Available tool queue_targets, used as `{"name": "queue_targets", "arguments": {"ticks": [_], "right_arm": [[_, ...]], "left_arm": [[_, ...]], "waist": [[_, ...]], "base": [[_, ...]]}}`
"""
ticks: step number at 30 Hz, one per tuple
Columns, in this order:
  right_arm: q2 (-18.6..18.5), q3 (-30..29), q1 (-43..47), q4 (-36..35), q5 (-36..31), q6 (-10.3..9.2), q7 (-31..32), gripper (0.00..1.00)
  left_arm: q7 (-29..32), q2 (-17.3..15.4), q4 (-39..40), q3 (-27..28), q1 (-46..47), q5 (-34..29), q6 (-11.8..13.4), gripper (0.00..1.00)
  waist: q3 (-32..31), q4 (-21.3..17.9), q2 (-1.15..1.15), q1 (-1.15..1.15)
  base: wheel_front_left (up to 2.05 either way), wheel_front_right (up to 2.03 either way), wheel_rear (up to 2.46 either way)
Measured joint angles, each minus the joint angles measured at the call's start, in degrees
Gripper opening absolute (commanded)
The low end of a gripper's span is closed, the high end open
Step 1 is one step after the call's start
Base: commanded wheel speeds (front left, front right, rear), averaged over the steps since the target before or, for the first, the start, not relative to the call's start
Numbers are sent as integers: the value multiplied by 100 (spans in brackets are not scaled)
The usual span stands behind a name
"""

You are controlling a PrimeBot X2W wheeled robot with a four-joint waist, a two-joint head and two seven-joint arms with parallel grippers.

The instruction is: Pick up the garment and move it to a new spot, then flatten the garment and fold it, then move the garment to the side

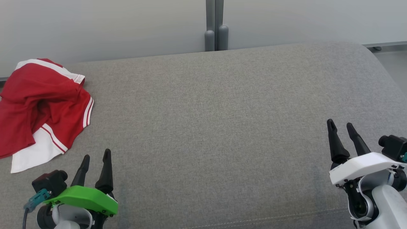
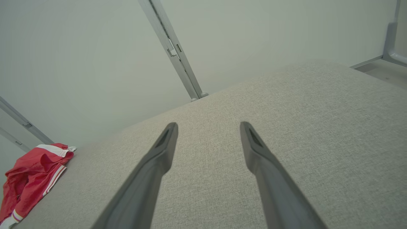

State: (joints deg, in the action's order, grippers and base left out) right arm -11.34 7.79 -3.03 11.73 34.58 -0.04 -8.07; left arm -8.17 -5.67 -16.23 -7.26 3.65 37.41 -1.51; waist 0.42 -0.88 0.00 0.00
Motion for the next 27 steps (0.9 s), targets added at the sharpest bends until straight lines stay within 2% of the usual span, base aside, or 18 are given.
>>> {"name": "queue_targets", "arguments": {"ticks": [5, 19, 27], "right_arm": [[-20, 12, -4, 7, -248, 13, -90, 100], [-87, 74, -7, 114, -1095, 204, -369, 100], [-52, 56, -8, 170, -1492, 305, -548, 100]], "left_arm": [[-103, 31, -26, 3, 0, -332, 0, 100], [-388, 49, -114, 8, 0, -1405, -9, 100], [-528, 68, -176, 58, 1, -1961, -98, 100]], "waist": [[-14, 1, 0, 0], [-35, 12, 0, 0], [-35, 4, 0, 0]], "base": [[0, 0, 0], [0, 0, 0], [0, 0, 0]]}}
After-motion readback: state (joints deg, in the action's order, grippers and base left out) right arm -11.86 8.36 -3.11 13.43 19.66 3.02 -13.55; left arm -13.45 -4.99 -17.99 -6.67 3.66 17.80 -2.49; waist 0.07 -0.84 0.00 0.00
